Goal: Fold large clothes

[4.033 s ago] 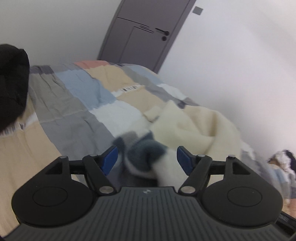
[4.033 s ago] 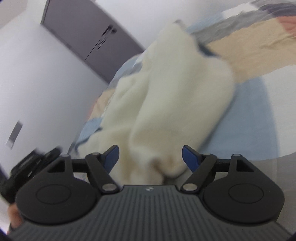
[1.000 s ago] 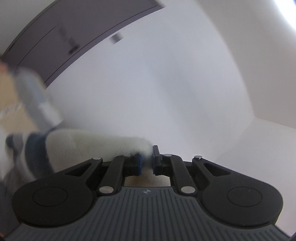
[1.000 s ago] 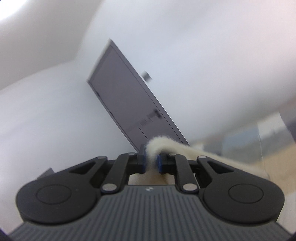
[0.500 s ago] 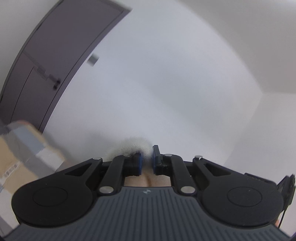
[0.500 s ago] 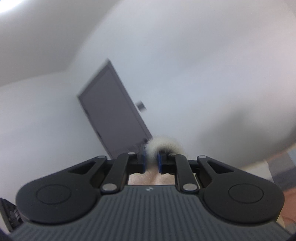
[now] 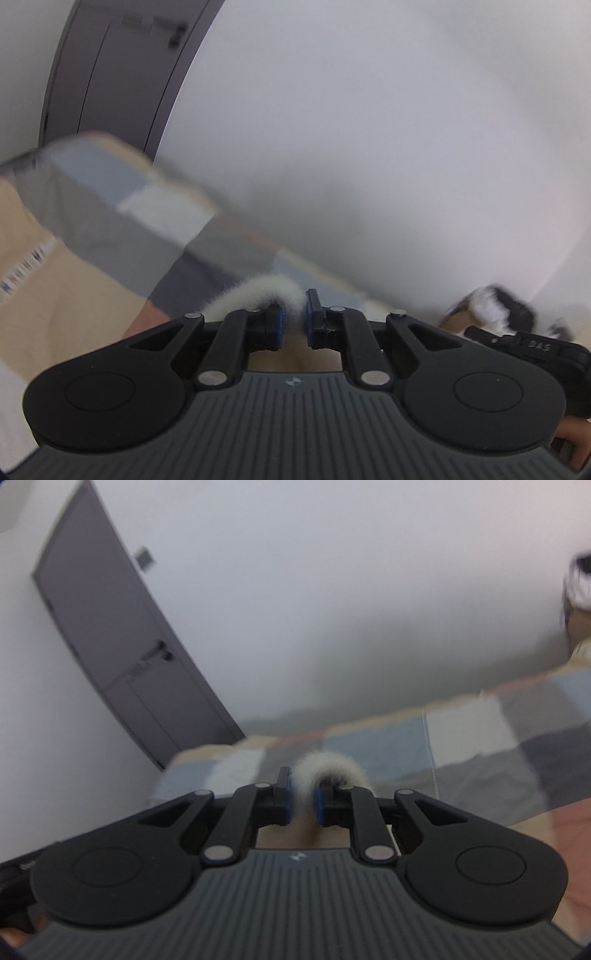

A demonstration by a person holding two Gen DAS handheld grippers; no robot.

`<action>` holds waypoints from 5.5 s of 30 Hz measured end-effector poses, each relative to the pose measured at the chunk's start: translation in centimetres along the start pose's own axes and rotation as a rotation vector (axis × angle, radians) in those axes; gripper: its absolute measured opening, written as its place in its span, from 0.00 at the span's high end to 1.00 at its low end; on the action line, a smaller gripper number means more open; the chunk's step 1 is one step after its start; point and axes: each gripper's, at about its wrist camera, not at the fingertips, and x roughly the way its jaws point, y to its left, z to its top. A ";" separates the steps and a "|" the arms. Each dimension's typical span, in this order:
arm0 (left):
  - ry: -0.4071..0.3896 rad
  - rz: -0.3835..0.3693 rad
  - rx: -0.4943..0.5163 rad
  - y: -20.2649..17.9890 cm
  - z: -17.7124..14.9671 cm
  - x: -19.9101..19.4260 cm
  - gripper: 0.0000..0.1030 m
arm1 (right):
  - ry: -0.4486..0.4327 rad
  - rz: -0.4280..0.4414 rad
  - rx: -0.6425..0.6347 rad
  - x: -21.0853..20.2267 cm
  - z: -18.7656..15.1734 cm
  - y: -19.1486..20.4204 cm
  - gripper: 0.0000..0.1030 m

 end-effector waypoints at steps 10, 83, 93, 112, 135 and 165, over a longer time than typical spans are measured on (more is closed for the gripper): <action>0.212 0.054 0.062 8.6 -3.6 21.7 0.86 | 0.138 -0.107 -0.088 21.4 -7.3 -5.7 0.84; 0.163 0.041 0.119 -1.5 -28.8 -19.4 0.37 | 0.128 -0.001 -0.298 -17.6 -29.2 2.0 0.34; 0.305 0.149 0.080 3.1 -33.8 -12.8 0.37 | 0.195 -0.111 -0.335 -14.2 -33.7 0.1 0.35; 0.282 0.154 -0.038 4.6 -32.5 -12.5 0.37 | 0.237 -0.157 -0.409 -9.0 -33.4 -1.5 0.52; 0.280 0.176 0.001 4.4 -32.9 -12.4 0.37 | 0.089 -0.342 0.330 -11.7 -28.0 -15.3 0.89; 0.266 0.177 -0.019 4.2 -33.4 -14.1 0.37 | 0.202 -0.191 0.030 -15.9 -35.0 -4.0 0.28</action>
